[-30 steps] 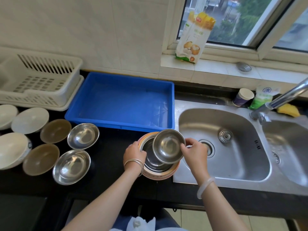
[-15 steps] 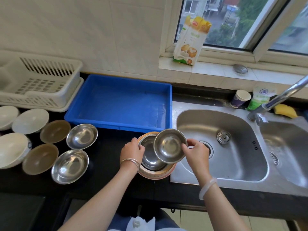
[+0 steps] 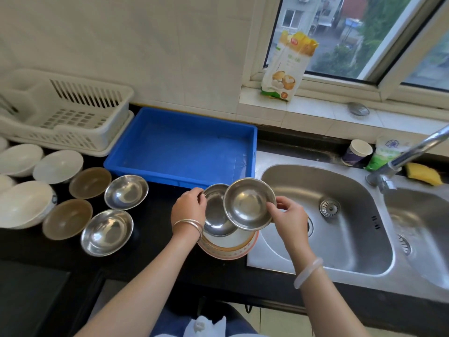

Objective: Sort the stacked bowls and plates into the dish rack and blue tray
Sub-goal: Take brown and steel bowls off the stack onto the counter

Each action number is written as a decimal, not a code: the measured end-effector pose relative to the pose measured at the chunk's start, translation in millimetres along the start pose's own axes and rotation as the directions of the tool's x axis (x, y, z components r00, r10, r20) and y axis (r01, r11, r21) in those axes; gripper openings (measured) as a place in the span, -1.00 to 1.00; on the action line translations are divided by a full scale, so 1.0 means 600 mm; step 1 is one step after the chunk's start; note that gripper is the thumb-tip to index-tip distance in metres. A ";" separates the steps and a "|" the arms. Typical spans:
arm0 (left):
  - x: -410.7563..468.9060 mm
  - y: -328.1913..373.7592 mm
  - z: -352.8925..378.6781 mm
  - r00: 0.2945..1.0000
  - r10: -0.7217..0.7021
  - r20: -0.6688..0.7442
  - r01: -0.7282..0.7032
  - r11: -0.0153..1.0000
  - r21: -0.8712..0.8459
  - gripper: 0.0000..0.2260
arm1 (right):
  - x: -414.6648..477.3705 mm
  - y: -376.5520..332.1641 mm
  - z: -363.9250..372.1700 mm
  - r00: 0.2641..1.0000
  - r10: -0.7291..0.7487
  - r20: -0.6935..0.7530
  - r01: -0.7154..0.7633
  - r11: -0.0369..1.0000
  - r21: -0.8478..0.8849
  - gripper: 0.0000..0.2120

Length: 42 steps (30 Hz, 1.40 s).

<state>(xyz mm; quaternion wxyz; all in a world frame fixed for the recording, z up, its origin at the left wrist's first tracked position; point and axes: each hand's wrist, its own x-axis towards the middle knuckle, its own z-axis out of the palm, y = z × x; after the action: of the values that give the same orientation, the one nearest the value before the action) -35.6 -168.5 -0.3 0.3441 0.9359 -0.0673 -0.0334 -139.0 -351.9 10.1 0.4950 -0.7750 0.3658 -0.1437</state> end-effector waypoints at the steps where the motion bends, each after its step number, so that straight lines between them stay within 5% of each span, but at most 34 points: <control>1: 0.001 -0.004 -0.007 1.000 -0.025 -0.014 0.025 0.999 -0.031 -0.82 | 0.001 -0.007 0.001 1.000 -0.009 0.011 0.009 1.000 0.012 -0.90; 9: -0.018 -0.073 -0.078 0.959 -0.269 -0.093 0.251 0.954 -0.166 -0.84 | 0.021 -0.072 0.071 0.979 -0.066 0.190 0.051 0.995 0.083 -0.87; 23: -0.078 -0.213 -0.102 0.804 -0.593 -0.035 0.559 0.775 -0.296 -0.80 | 0.065 -0.121 0.314 0.857 0.045 0.513 0.110 0.958 -0.266 -0.83; 42: -0.075 -0.265 -0.071 0.703 -0.706 0.083 0.685 0.641 -0.347 -0.78 | 0.077 -0.080 0.403 0.863 0.215 0.457 0.058 0.857 -0.512 -0.91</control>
<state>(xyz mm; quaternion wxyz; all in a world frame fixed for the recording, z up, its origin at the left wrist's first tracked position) -59.2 -14.6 -70.1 0.4682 0.8126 0.3150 -0.1462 54.7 -213.0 -68.1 0.3557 -0.8716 0.2825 0.1842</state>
